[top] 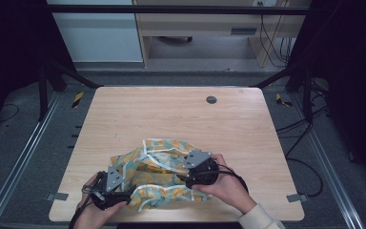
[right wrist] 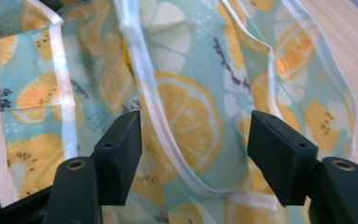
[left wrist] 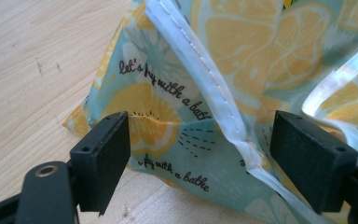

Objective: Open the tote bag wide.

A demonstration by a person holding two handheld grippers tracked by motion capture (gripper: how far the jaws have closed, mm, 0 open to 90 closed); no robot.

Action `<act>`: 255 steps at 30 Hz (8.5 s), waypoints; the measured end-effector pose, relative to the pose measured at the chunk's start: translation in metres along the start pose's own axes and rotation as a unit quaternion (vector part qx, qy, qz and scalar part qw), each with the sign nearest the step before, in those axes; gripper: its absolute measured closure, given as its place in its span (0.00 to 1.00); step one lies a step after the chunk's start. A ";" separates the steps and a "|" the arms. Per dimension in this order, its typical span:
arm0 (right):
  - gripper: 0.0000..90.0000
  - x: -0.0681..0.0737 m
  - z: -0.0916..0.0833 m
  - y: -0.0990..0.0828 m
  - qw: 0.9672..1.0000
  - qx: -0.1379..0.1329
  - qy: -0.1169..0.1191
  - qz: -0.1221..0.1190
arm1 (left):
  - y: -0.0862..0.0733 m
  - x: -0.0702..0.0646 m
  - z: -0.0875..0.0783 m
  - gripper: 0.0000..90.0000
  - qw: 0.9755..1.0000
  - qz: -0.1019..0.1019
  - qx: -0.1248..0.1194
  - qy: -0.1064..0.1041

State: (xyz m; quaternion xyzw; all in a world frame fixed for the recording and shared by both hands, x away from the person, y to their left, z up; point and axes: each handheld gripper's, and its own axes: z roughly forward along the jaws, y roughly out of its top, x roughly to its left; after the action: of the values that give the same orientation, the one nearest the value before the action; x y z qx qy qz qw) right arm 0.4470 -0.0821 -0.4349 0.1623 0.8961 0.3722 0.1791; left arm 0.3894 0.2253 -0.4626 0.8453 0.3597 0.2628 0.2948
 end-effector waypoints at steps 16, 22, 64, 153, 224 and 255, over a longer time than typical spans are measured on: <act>0.98 -0.005 -0.026 0.035 0.997 -0.075 0.020 0.012 | -0.001 0.014 -0.009 0.58 0.999 0.012 -0.021 0.045; 0.98 -0.001 -0.024 0.051 0.996 -0.084 0.021 0.002 | 0.002 0.032 -0.006 0.59 0.996 -0.018 -0.051 0.069; 0.95 -0.020 -0.007 0.044 0.995 -0.084 0.025 0.053 | 0.046 -0.010 0.030 0.36 0.989 0.063 -0.038 -0.126; 0.86 -0.132 0.051 -0.022 0.976 0.068 -0.080 0.189 | 0.014 -0.009 0.018 0.92 0.989 0.123 0.032 -0.079; 1.00 0.005 0.032 -0.042 0.990 0.084 0.086 0.069 | 0.022 0.028 0.058 0.99 0.996 0.053 0.068 -0.029; 0.22 -0.016 -0.019 -0.038 0.996 -0.021 0.004 0.089 | 0.026 0.027 0.020 0.37 0.998 0.001 -0.054 -0.012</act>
State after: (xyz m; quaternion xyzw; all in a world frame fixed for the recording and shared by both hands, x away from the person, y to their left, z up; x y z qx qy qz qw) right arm 0.4468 -0.1257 -0.4471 0.2362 0.8710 0.4057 0.1447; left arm 0.4300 0.2247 -0.4521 0.8313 0.3408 0.2724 0.3443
